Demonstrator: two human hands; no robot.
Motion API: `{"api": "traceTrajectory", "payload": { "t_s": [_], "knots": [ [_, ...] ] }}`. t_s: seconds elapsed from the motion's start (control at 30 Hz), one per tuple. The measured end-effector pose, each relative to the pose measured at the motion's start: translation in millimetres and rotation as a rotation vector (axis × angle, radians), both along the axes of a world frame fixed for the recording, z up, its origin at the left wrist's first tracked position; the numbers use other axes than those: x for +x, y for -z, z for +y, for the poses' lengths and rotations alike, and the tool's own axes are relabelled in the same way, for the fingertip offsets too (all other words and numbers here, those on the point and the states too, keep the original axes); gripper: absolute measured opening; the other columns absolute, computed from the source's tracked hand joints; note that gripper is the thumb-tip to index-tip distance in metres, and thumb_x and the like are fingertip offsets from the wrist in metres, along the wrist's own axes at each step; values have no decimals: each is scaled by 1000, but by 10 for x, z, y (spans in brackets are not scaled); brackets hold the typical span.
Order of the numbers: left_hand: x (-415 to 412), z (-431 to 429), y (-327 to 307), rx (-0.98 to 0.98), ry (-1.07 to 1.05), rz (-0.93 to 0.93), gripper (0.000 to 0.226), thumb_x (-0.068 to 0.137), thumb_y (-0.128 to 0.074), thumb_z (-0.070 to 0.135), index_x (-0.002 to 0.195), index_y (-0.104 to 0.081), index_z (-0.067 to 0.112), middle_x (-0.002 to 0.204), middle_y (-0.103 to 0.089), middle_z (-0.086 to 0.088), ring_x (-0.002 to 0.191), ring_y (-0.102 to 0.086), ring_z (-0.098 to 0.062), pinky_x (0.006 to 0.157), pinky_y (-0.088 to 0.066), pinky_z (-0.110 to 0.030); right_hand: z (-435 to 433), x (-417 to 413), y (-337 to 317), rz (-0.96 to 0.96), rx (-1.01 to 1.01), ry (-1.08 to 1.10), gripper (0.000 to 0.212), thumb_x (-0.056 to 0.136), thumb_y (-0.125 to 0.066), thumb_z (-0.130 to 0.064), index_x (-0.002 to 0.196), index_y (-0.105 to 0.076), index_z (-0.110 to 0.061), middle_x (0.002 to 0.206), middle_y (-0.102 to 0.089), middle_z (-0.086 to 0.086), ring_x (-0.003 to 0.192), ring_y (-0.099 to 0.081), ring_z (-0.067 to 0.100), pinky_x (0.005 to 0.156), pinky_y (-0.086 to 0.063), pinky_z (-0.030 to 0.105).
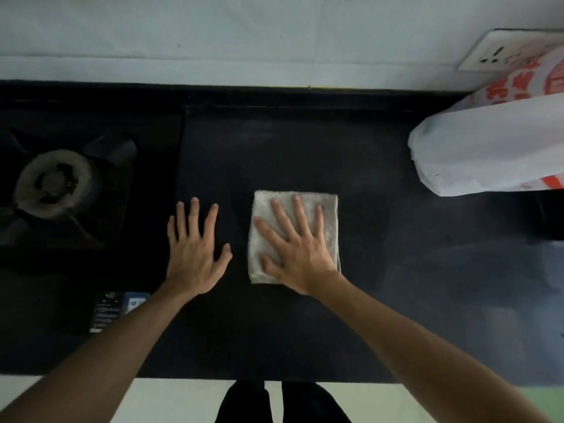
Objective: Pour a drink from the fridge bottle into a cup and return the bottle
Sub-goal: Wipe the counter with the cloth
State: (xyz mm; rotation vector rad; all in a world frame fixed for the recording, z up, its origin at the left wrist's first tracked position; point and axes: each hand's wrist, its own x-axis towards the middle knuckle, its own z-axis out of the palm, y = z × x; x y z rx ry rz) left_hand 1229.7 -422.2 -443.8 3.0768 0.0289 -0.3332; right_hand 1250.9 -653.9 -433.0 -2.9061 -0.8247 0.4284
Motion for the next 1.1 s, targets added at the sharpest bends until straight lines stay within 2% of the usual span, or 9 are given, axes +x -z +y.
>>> {"api": "traceTrajectory", "payload": {
  "t_s": [0.1,0.17,0.33,0.47,0.57,0.7,0.87,1.0,1.1],
  "knots": [
    [10,-1,-21,2,3,4,85,83,-31,55,156,-23,13,162,-12,-24,149,-9,-47,117,-17,-64,-434,-518,-37,36,-14,-37,75,93,-27,-69,156,2,-40,165,14,3,148,19,40,113,0,72],
    [9,7,-27,-3,-7,-3,85,82,-31,55,155,-24,13,162,-12,-24,149,-10,-47,117,-18,-63,-580,-444,-35,47,-14,-71,73,92,-27,-70,155,-2,-43,165,11,0,149,17,38,114,0,70],
    [17,22,-47,-19,-23,12,85,81,-32,57,155,-22,16,164,-9,-20,150,-6,-43,119,-15,-61,-512,754,69,2,-36,108,77,89,-23,-74,152,12,-47,164,19,-2,146,25,38,112,1,72],
    [26,25,-33,-18,-29,17,85,81,-32,58,156,-21,19,164,-8,-18,151,-3,-40,120,-14,-60,-338,1360,83,-5,-71,224,75,87,-12,-75,151,13,-46,164,19,0,146,24,40,111,8,72],
    [3,21,-12,-12,-10,23,84,82,-32,59,155,-23,18,164,-10,-19,151,-6,-41,119,-16,-60,-370,1108,74,-21,-71,206,74,90,-12,-72,152,15,-43,164,17,2,146,24,40,112,6,72],
    [1,28,15,-23,-3,-2,84,83,-32,58,154,-26,15,163,-13,-21,150,-9,-44,118,-17,-62,-691,252,12,-9,-31,187,75,94,-21,-69,154,11,-39,165,16,4,147,21,40,113,0,71],
    [10,34,1,-32,-8,-8,84,82,-32,57,154,-27,14,162,-13,-22,149,-9,-45,117,-16,-63,-1147,-689,-59,19,-32,166,77,92,-33,-69,156,-7,-38,166,-3,6,149,2,44,110,-19,73],
    [7,41,-11,-31,-16,2,85,81,-33,58,154,-26,16,163,-11,-20,150,-7,-43,118,-17,-62,-1122,-63,10,23,-30,215,83,87,-34,-75,154,4,-46,166,11,2,148,16,41,111,-9,74],
    [6,33,-6,-29,-27,5,84,81,-34,58,155,-25,18,164,-10,-18,151,-5,-40,119,-14,-59,-1046,578,40,13,-70,273,79,88,-24,-77,151,14,-47,164,19,0,146,24,40,112,0,73]
  ]
}}
